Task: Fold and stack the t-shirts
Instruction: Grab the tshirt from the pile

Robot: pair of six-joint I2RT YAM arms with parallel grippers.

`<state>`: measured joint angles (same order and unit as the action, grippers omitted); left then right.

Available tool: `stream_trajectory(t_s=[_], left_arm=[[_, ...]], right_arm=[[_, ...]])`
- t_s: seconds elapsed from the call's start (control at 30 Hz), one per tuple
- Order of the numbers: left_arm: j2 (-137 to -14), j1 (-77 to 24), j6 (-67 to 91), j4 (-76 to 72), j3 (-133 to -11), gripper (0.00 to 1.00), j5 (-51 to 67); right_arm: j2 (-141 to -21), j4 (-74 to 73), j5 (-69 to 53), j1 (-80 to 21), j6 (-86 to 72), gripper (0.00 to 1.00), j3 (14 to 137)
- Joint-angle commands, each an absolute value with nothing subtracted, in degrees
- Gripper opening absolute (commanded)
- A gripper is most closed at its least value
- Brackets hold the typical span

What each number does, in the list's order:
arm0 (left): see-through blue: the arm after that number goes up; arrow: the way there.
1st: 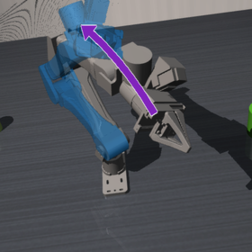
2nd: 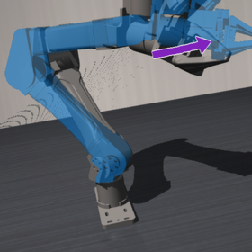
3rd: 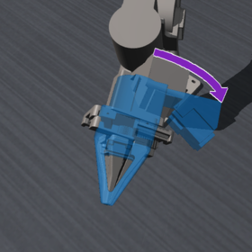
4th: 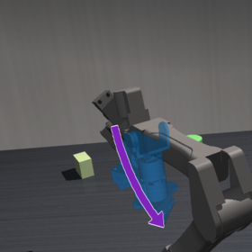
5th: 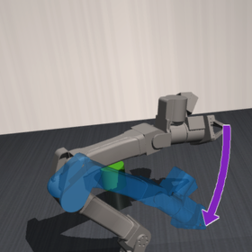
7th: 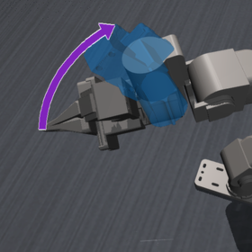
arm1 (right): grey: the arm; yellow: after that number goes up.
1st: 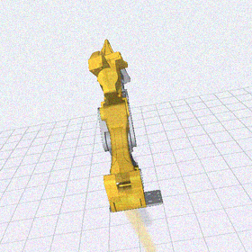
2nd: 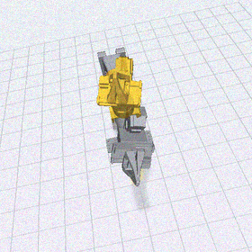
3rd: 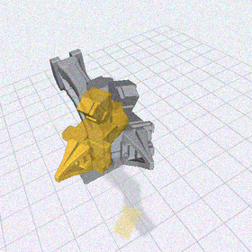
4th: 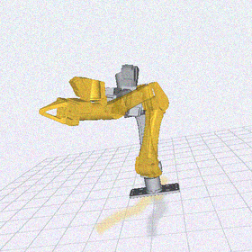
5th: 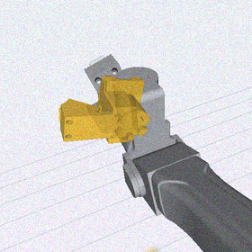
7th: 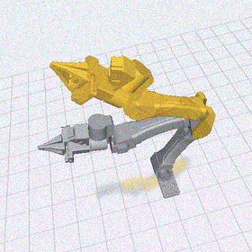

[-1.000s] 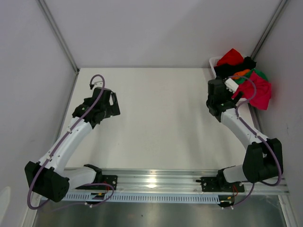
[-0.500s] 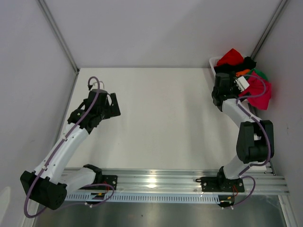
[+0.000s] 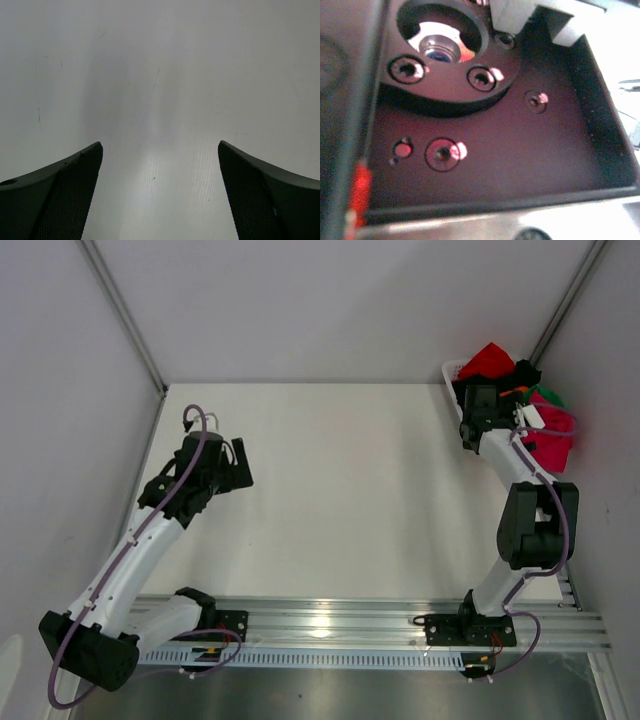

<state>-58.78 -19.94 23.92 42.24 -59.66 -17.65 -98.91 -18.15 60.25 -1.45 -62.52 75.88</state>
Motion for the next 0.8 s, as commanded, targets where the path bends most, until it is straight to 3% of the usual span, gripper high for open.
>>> stream_trajectory(t_s=[0.0, 0.33, 0.57, 0.77], left_arm=[[-57.13, -19.78, 22.68, 41.49, -59.33, 0.98, -18.81], [-57.75, -19.95, 22.76, 41.92, -58.98, 0.98, -17.66], [-55.46, -20.04, 22.50, 41.22, -56.34, 0.98, -18.19], [-55.28, -20.04, 22.15, 40.69, -55.72, 0.98, -18.54]], right_arm=[[-99.75, -29.88, 61.09, -0.53, -73.04, 0.98, 80.33], [-105.28, -27.34, 58.81, 2.81, -72.95, 0.97, 80.95], [-110.39, -10.84, 53.97, 5.10, -62.32, 0.95, 79.63], [-109.17, -6.33, 50.46, 5.19, -58.71, 0.95, 78.75]])
